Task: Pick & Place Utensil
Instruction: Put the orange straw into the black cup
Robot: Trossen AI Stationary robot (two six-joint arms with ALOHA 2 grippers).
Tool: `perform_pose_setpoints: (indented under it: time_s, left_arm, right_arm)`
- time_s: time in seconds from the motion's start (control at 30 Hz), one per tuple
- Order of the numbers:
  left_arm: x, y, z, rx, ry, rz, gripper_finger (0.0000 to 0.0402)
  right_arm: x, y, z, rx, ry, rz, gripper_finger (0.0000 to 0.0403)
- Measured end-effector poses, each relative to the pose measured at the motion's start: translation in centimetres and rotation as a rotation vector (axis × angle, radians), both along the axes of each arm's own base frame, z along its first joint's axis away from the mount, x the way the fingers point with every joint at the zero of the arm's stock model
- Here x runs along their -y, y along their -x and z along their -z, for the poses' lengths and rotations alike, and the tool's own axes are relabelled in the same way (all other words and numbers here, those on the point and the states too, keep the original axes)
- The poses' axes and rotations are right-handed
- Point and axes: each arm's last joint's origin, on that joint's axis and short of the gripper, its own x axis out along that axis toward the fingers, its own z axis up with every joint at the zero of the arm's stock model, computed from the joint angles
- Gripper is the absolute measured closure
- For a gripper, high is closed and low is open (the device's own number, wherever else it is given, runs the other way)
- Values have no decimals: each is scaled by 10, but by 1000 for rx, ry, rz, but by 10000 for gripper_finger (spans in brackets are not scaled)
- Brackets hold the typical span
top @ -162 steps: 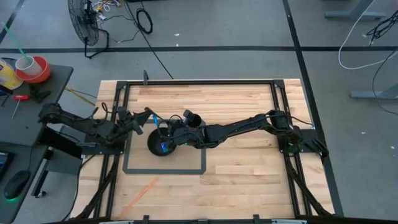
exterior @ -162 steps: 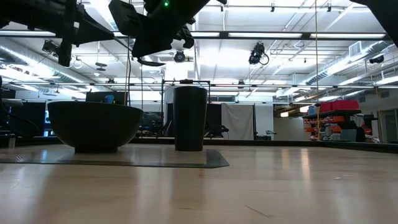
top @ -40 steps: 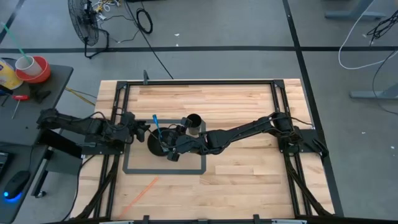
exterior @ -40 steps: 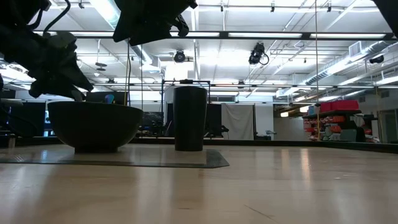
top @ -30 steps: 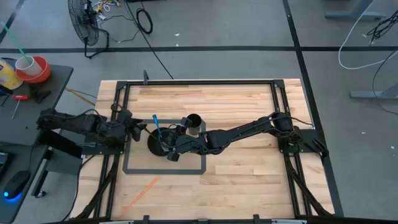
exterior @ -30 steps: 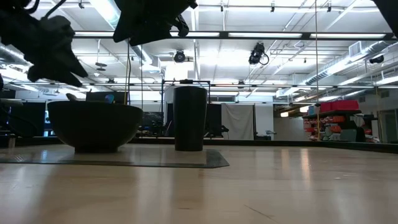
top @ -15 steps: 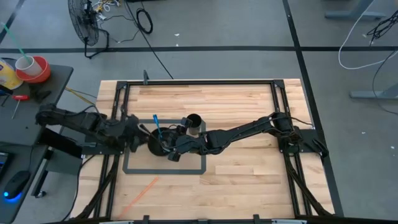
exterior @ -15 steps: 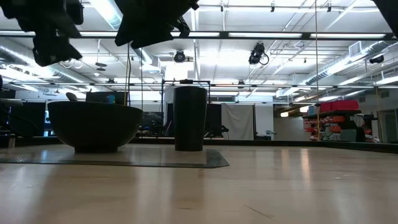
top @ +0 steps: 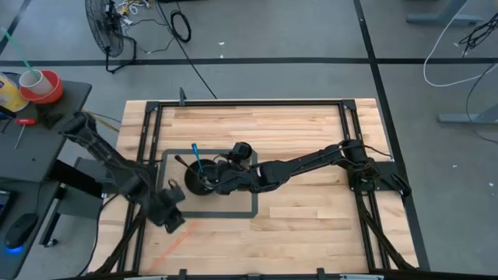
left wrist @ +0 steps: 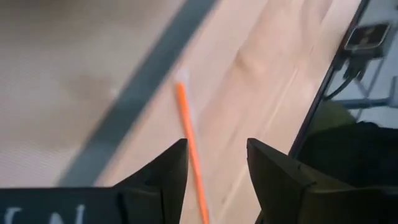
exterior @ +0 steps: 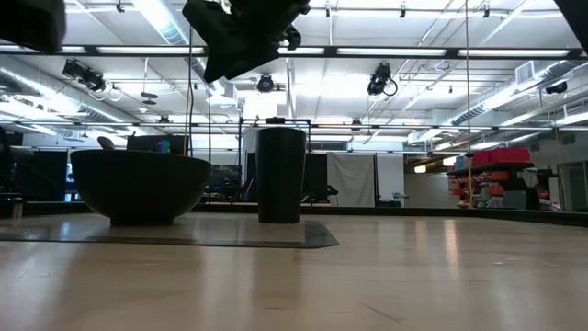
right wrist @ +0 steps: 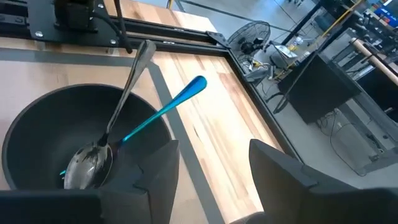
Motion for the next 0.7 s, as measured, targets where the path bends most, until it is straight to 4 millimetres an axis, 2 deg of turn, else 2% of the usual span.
perform_pose_setpoints:
  time_s: [0.17, 0.3, 0.47, 0.7]
  left_arm:
    - [37, -14, 6, -68, -101, 44, 241]
    - [54, -30, 21, -121, -267, 80, 241]
    - [64, -47, 42, -237, -351, 83, 241]
    - [64, -56, 62, -299, -394, 58, 241]
  right_arm:
    - [2, -1, -1, 7, -8, 0, 207]
    - [2, -1, -1, 11, -14, 4, 207]
    - [0, 0, 0, 4, -19, 1, 207]
    - [-5, 2, 0, 0, -29, -12, 207]
